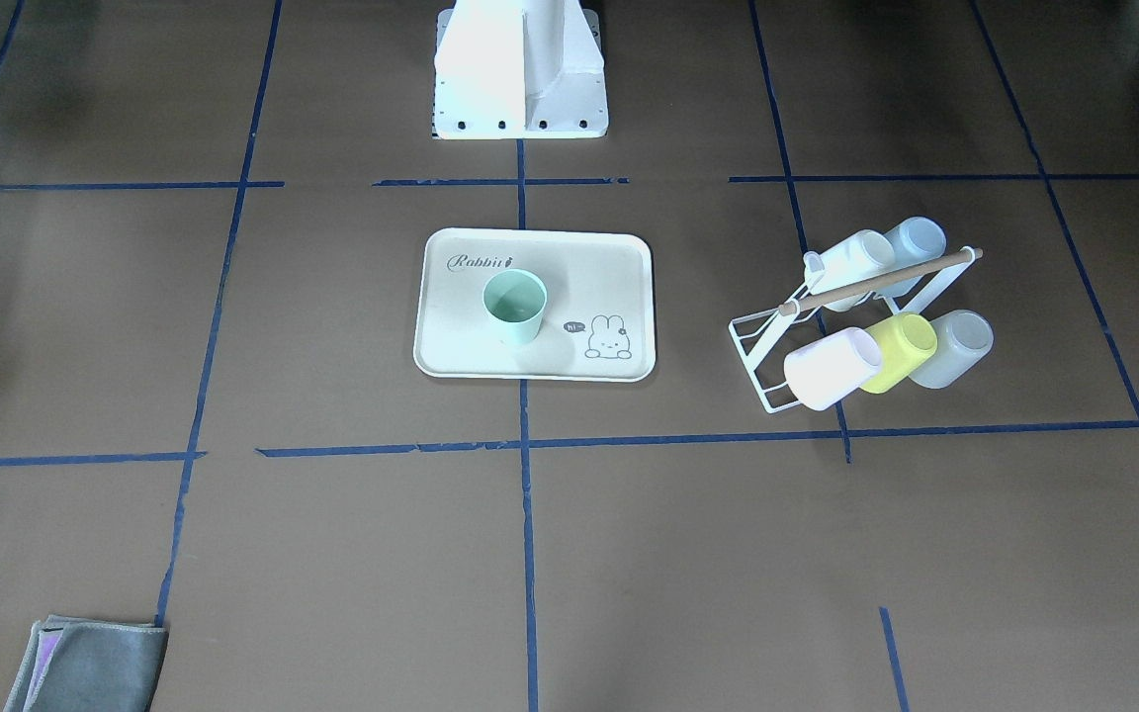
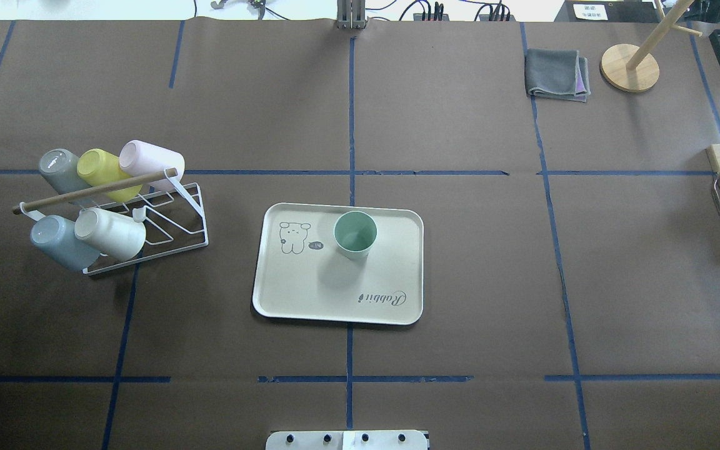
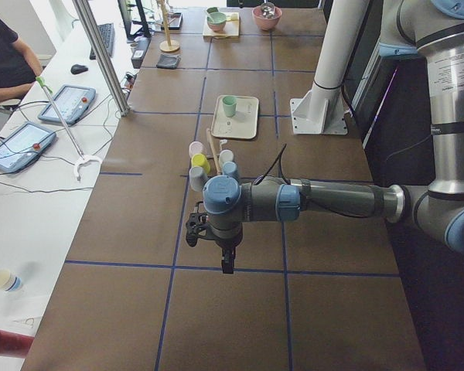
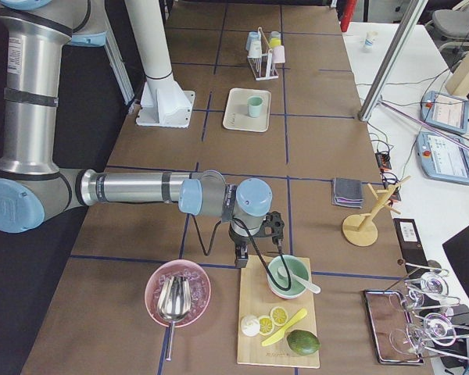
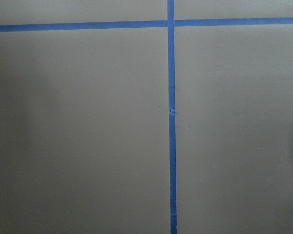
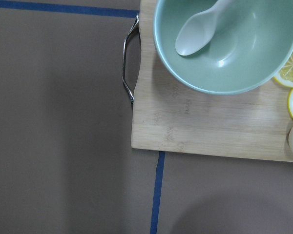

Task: Pick up and place green cup on tray

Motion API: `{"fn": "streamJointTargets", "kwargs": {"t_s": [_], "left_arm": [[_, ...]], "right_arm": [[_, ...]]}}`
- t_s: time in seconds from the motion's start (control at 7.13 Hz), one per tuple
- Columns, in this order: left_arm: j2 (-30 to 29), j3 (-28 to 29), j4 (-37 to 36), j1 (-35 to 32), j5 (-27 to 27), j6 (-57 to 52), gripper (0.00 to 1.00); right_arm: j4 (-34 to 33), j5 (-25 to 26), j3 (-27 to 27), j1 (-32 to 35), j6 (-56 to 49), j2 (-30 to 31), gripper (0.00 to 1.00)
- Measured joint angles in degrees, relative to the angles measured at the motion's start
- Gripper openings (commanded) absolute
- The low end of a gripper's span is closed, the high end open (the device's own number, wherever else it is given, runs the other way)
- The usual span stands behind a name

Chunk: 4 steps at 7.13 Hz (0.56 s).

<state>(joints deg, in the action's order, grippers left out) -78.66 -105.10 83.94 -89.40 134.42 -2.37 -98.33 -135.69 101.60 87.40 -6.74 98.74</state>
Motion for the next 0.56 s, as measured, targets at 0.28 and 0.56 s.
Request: {"fn": "streamJointTargets", "kwargs": {"t_s": [0.28, 0.56], "left_arm": [[-0.14, -0.46, 0.00, -0.04, 0.04, 0.00, 1.00], [-0.39, -0.97, 0.00, 0.00, 0.09, 0.00, 1.00]], "right_arm": [[0.12, 0.20, 0.45, 0.04, 1.14, -0.38, 1.00], [0.15, 0.32, 0.62, 0.05, 1.33, -0.65, 1.00]]}}
